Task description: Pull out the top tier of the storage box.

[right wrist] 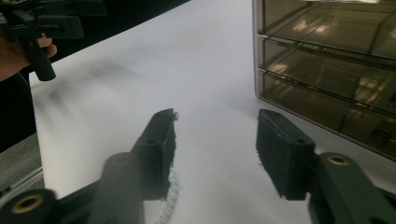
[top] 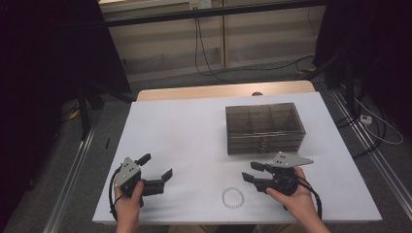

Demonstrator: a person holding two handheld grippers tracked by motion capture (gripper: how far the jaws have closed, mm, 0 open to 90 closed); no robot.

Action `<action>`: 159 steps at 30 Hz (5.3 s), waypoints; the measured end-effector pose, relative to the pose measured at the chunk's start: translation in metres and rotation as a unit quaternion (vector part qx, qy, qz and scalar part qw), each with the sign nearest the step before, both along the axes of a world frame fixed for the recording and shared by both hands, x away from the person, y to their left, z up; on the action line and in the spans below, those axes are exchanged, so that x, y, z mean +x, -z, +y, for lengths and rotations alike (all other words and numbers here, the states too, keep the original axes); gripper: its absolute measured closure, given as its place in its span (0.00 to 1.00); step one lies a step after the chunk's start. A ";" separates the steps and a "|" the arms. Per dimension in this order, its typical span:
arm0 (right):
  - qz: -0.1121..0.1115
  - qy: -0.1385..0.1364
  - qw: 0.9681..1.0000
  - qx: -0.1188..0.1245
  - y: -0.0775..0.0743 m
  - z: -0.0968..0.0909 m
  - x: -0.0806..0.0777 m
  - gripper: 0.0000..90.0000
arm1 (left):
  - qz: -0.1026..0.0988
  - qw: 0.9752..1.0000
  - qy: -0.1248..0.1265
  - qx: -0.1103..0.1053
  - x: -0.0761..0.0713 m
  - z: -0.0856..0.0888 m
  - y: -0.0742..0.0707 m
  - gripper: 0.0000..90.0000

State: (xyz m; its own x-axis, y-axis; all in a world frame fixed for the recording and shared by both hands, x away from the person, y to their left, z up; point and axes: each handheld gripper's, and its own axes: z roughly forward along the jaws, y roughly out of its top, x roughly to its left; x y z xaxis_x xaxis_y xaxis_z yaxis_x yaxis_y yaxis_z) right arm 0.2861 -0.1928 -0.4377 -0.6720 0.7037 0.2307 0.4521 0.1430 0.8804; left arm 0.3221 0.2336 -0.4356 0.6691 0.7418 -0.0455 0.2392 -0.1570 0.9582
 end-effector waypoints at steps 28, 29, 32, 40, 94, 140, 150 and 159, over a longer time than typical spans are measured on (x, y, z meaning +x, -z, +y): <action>-0.121 0.214 0.969 -0.032 -0.002 -0.018 0.005 0.14 | -0.004 1.000 -0.001 0.002 0.000 0.001 -0.002 0.02; -0.121 0.221 0.967 -0.032 -0.001 -0.017 0.006 0.14 | -0.004 1.000 -0.001 0.002 0.000 0.001 -0.002 0.02; -0.122 0.235 0.964 -0.032 -0.001 -0.014 0.007 0.14 | -0.004 1.000 -0.002 0.003 0.000 0.002 -0.002 0.02; -0.133 0.240 0.961 -0.039 0.001 -0.012 0.008 0.14 | -0.005 1.000 -0.002 0.004 0.000 0.002 -0.002 0.02; -0.168 0.333 0.926 -0.058 0.004 0.005 0.024 0.33 | -0.003 1.000 0.002 0.003 0.003 0.002 -0.001 0.02; -0.178 0.342 0.920 -0.069 0.013 0.012 0.025 0.61 | -0.003 1.000 -0.003 0.008 0.003 0.002 0.000 0.03; -0.175 0.349 0.917 -0.074 0.014 0.015 0.025 0.53 | -0.004 1.000 -0.002 0.007 0.003 0.002 0.000 0.03; -0.177 0.361 0.912 -0.079 0.016 0.017 0.026 0.60 | -0.003 1.000 -0.003 0.010 0.004 0.002 0.000 0.03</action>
State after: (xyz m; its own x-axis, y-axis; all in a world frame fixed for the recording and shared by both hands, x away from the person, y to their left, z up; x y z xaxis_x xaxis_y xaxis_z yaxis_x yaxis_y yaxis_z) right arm 0.3118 -0.1754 -0.4537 -0.0337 0.9980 -0.0530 0.1707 0.0580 0.9836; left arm 0.3257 0.2355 -0.4357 0.6654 0.7460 -0.0273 0.2349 -0.1746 0.9562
